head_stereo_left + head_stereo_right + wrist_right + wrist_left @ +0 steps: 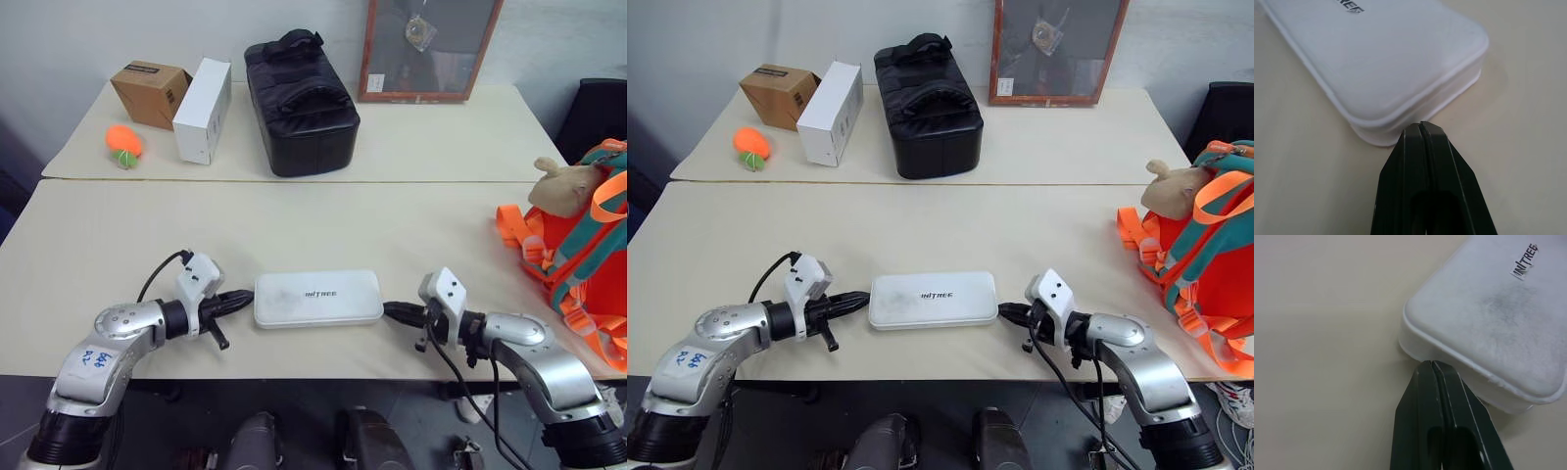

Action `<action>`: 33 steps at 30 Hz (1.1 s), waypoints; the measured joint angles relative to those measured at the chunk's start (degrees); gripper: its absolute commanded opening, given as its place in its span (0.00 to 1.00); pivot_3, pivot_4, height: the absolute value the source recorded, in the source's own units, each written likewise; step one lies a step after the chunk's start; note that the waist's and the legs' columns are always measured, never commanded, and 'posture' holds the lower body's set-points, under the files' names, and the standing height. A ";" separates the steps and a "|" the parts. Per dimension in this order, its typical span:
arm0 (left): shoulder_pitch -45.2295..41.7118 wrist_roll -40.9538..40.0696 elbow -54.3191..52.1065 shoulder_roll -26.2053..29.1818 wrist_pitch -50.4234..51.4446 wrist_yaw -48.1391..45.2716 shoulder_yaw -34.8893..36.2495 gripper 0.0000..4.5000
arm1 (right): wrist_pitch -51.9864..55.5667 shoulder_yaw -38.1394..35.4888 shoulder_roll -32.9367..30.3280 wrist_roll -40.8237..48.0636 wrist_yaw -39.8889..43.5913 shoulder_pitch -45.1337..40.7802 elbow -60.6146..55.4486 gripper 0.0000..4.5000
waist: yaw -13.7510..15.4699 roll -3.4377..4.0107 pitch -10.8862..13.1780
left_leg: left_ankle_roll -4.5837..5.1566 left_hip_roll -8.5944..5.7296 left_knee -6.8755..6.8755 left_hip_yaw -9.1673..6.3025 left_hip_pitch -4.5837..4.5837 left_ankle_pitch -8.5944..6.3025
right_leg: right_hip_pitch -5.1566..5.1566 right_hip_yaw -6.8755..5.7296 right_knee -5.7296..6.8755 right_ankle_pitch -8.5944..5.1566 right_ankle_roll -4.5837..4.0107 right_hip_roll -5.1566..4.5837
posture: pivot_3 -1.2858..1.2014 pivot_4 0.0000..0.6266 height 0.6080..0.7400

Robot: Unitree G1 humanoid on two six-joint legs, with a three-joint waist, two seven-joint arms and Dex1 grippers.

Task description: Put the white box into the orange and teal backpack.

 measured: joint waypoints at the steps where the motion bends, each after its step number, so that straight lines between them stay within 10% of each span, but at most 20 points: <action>1: -0.39 0.24 0.16 -0.20 -0.02 0.01 -0.19 0.00 | 0.21 -0.18 -0.13 0.08 0.11 0.38 -0.31 0.00 | -0.10 0.00 0.00 | 0.00 0.00 0.00 0.01 0.00 0.00 | 0.00 0.01 0.00 0.00 0.00 0.00 | 0.52 0.24 1.00; 9: -0.31 0.80 1.44 0.63 -0.48 -0.89 0.11 0.04 | -0.67 -0.50 -0.50 -0.21 0.88 1.37 0.16 0.00 | -0.21 0.00 0.00 | -0.02 0.02 0.00 0.02 0.02 0.01 | -0.02 0.01 0.04 0.00 0.00 0.03 | 0.52 0.24 1.00; 24: -8.73 -19.87 16.08 4.75 32.68 -5.84 12.55 0.98 | -22.22 1.88 -5.41 -10.01 10.35 -8.41 18.02 0.00 | -0.05 -0.04 -0.03 | -0.18 -0.02 0.22 -0.06 0.08 0.11 | 0.09 -0.07 0.21 0.00 0.00 0.00 | 0.52 0.24 1.00; 33: -19.52 -21.59 24.19 -2.42 41.05 -5.11 7.92 0.98 | -24.15 3.23 -6.03 -12.50 11.32 -10.08 18.51 0.00 | 0.00 -0.13 -0.12 | -0.34 -0.03 0.36 -0.07 0.12 0.17 | 0.14 -0.08 0.29 0.01 0.02 0.00 | 0.52 0.24 1.00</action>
